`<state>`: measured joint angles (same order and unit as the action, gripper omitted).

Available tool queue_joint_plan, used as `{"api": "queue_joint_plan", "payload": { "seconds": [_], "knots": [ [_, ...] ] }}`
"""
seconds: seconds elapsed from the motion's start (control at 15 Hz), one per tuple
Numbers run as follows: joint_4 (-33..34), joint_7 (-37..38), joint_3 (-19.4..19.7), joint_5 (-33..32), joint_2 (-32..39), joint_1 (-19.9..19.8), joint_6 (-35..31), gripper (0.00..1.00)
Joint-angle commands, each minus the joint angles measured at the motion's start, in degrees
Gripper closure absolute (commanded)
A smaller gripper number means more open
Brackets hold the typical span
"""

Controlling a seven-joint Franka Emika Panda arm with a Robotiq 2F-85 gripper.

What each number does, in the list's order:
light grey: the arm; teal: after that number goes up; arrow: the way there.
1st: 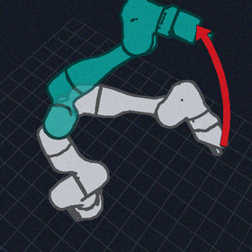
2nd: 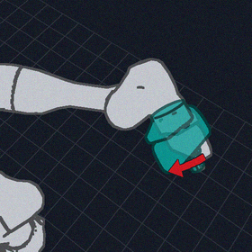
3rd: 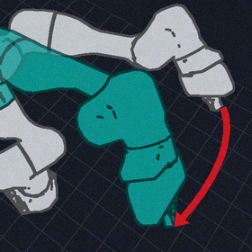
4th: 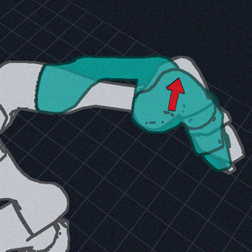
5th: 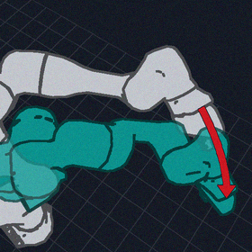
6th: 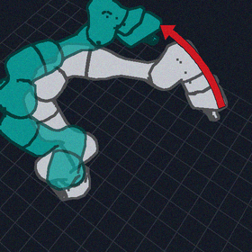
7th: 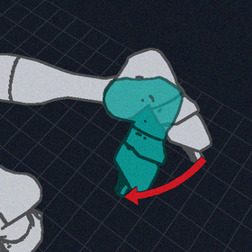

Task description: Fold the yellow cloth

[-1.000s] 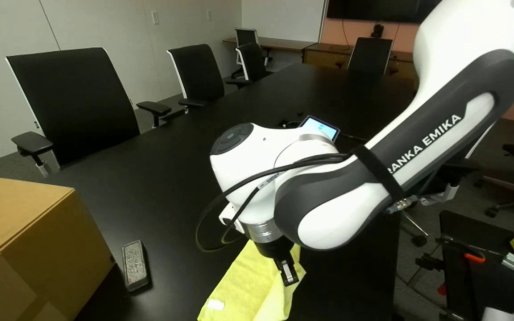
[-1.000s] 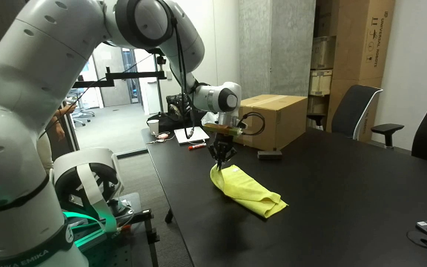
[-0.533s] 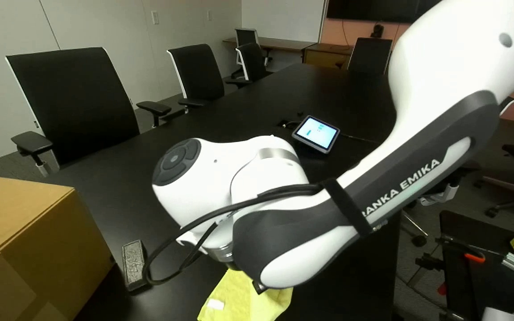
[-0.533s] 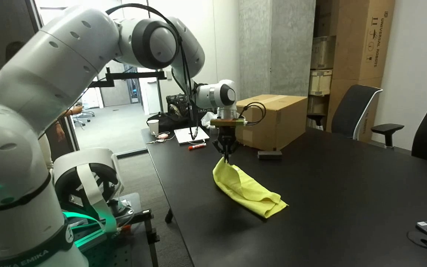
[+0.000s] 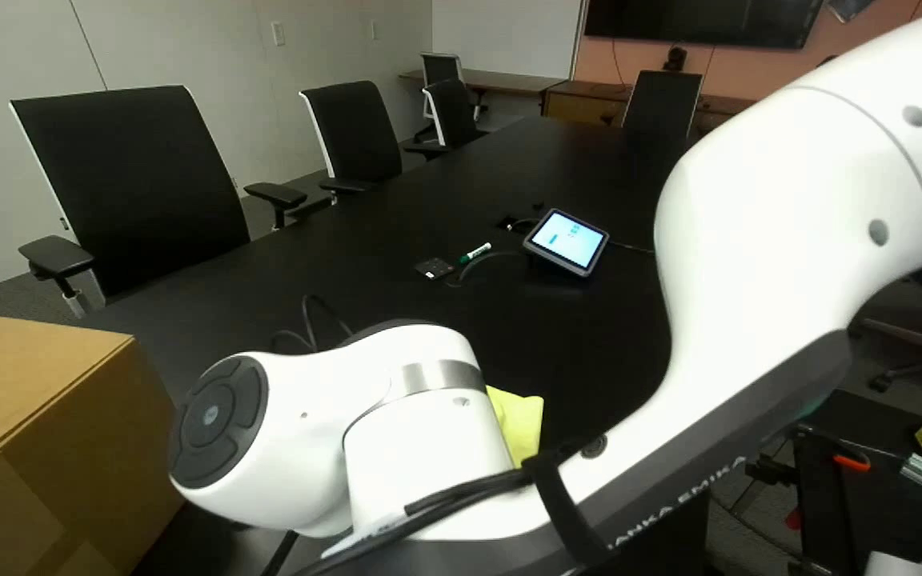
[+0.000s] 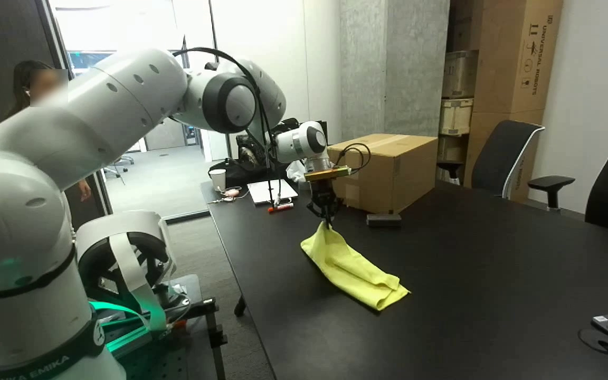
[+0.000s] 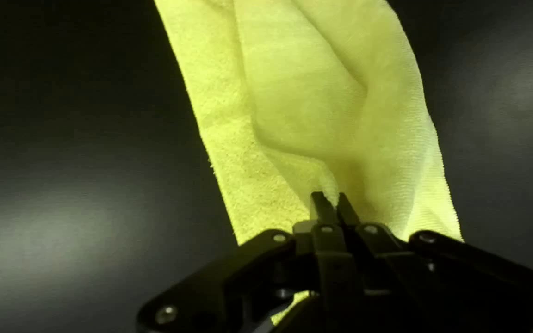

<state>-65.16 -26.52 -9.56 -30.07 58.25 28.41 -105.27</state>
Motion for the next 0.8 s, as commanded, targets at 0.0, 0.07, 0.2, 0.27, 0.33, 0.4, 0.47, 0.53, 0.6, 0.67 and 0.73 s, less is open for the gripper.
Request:
{"api": "queue_joint_plan", "payload": {
  "seconds": [0.0, 0.07, 0.2, 0.27, 0.33, 0.4, 0.47, 0.53, 0.6, 0.67, 0.73],
  "knots": [
    [11.48, -3.18, 1.98, -4.29, 6.57, 4.1, 2.97, 0.99],
    [13.74, -2.91, 2.57, -5.39, 8.07, 5.01, 2.45, 0.99],
    [17.67, -2.5, 3.08, -5.91, 10.34, 5.93, 2.26, 0.99],
    [19.74, -2.56, 3.34, -5.75, 11.56, 6.12, 2.69, 0.99],
    [21.87, -2.82, 3.62, -5.25, 13.07, 6.14, 3.18, 0.99],
    [23.06, -2.98, 3.74, -4.74, 13.69, 6.02, 3.96, 0.99],
    [24.74, -3.19, 3.92, -4.46, 14.96, 5.68, 4.74, 0.99],
    [25.76, -3.16, 4.08, -4.3, 15.82, 5.3, 5.43, 0.99],
    [26.74, -3.26, 4.18, -4.04, 16.57, 4.83, 6.34, 0.99],
    [27.38, -3.46, 4.11, -3.66, 16.71, 4.3, 7.31, 0.99],
    [28.12, -3.27, 4.12, -3.4, 17.46, 3.79, 7.89, 0.96]
  ]
}}
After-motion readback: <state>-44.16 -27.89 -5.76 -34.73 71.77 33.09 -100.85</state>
